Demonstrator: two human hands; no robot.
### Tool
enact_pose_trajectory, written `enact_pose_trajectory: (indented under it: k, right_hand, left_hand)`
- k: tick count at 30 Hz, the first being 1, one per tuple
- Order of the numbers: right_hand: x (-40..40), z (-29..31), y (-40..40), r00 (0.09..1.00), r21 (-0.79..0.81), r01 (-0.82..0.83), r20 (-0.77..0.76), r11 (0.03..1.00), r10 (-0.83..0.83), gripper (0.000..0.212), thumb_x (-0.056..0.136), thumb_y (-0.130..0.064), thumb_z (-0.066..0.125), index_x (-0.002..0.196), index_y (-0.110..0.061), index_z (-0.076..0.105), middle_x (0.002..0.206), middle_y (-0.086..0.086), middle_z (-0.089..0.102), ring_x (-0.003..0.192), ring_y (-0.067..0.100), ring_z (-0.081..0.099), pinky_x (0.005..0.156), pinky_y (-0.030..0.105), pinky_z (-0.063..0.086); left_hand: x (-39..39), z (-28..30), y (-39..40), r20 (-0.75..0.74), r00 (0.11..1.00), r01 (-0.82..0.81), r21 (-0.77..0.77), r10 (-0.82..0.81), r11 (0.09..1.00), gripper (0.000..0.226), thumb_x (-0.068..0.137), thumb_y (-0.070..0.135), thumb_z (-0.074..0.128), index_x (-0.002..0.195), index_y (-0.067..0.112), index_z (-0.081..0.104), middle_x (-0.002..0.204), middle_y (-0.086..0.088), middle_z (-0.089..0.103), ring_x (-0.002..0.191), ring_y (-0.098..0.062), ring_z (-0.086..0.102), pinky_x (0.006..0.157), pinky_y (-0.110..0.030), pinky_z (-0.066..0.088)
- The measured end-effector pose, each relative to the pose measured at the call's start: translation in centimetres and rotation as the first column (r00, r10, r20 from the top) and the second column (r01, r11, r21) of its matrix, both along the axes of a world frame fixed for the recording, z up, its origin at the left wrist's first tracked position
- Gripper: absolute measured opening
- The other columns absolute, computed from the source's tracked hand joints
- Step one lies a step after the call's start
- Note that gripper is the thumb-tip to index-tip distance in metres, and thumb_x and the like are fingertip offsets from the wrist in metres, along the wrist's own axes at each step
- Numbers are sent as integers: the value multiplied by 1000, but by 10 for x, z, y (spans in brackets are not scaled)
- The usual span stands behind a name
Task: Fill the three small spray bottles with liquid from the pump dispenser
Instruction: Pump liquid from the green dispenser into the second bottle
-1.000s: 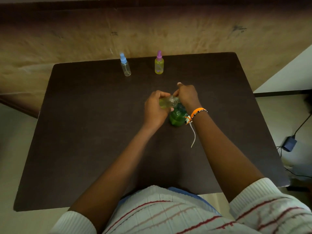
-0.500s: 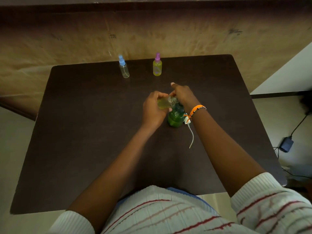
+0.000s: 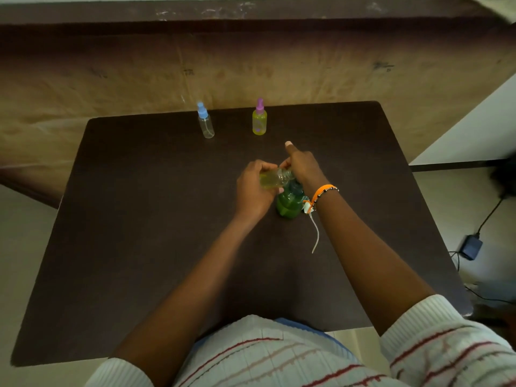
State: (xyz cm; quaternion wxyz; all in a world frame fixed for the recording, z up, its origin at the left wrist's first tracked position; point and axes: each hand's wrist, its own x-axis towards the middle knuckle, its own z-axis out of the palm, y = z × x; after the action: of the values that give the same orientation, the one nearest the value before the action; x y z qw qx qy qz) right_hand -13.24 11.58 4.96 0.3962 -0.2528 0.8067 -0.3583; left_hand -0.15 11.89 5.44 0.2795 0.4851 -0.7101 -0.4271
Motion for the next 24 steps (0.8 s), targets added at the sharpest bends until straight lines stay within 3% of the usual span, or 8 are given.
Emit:
enact_pose_trajectory:
  k: [11, 19, 24]
  right_hand:
    - [1, -7, 2, 993, -38, 51, -104, 998, -54, 57, 101, -42, 35, 58, -16, 61, 86, 11, 65, 87, 25, 57, 87, 36, 43]
    - [1, 0, -1, 995, 25, -40, -88, 999, 43, 55, 98, -51, 38, 85, -10, 72, 106, 11, 70, 103, 29, 61, 98, 40, 45]
    - [1, -9, 1, 988, 8, 12, -152, 1000, -11, 60, 95, -55, 37, 97, -7, 72, 109, 13, 69, 104, 32, 61, 95, 41, 46]
  left_hand:
    - [-2, -4, 3, -3, 1000, -8, 4, 8, 1000, 42, 62, 2, 79, 99, 11, 63, 101, -1, 62, 88, -10, 55, 66, -1, 36]
    - [0, 0, 2, -27, 999, -19, 16, 19, 1000, 41, 62, 2, 78, 98, 12, 63, 100, -1, 63, 86, -8, 55, 64, 1, 36]
    - [0, -2, 3, -3, 1000, -7, 2, 7, 1000, 41, 62, 2, 78, 99, 11, 63, 98, 3, 60, 86, -8, 53, 65, 1, 36]
